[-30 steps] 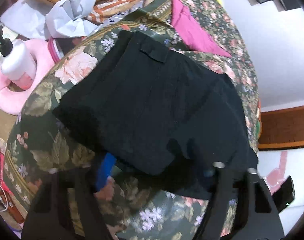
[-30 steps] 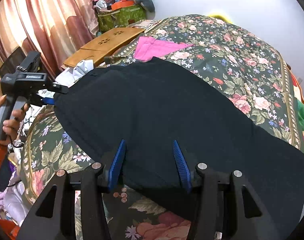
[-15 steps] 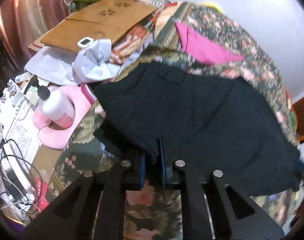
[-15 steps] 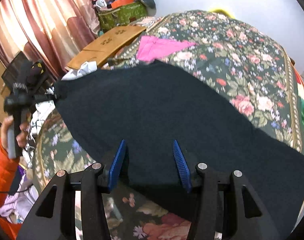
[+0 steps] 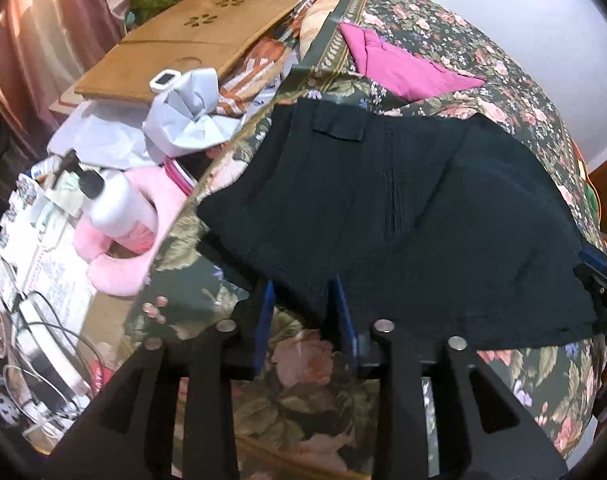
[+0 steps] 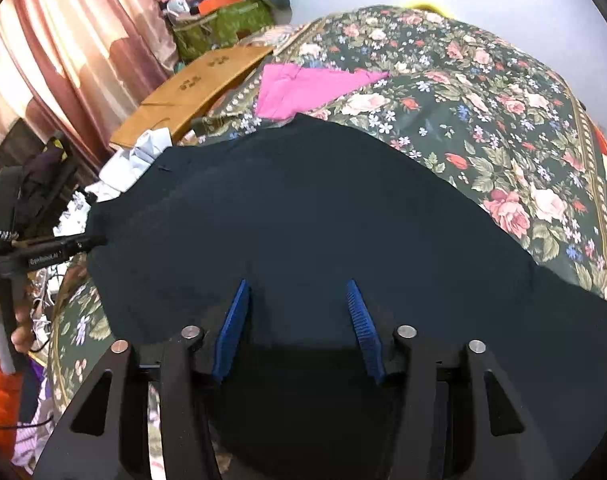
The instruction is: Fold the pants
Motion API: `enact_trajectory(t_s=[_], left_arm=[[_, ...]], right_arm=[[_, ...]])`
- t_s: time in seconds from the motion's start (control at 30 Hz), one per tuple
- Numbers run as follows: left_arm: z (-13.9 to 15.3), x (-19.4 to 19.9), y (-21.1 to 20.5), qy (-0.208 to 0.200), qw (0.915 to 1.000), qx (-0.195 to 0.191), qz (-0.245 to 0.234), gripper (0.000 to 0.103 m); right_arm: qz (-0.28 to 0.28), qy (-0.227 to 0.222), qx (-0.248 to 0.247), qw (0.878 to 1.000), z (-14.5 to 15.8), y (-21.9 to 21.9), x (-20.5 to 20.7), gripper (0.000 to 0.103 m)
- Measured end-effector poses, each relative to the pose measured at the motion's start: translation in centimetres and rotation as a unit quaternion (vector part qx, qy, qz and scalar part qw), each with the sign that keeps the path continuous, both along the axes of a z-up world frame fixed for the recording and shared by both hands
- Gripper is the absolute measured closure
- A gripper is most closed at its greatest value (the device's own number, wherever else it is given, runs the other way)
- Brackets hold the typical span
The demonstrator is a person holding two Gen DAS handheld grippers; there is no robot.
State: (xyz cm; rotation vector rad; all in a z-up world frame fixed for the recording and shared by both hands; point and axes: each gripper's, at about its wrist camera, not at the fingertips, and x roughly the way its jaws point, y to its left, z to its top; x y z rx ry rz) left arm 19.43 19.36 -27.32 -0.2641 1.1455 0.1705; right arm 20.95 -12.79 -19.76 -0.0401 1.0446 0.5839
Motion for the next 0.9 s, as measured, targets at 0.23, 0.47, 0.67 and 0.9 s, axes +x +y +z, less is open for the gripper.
enact_trajectory(t_s=[0.23, 0.47, 0.67, 0.9], left_arm=[[3.4, -0.1, -0.3, -0.031, 0.9988, 0.035, -0.01, 0.047], [5.6, 1.3, -3.3, -0.055, 0.9971, 0.039, -0.035, 0.021], [5.0, 3.3, -7.6, -0.045, 0.9949, 0.047, -0.078, 0.019], [3.1, 5.4, -15.0, -0.022, 0.9834, 0.069, -0.166, 0.019]], right_arm=[[0.004, 0.012, 0.007, 1.0, 1.2, -2.8, -1.4, 0.052], [-0.106, 0.022, -0.007, 0.994, -0.2, -8.9, 0.7, 0.049], [-0.159, 0.057, 0.028, 0.985, -1.9, -13.6, -0.6, 0.046], [-0.202, 0.04, 0.019, 0.978, -0.8, -18.0, -4.8, 0.046]])
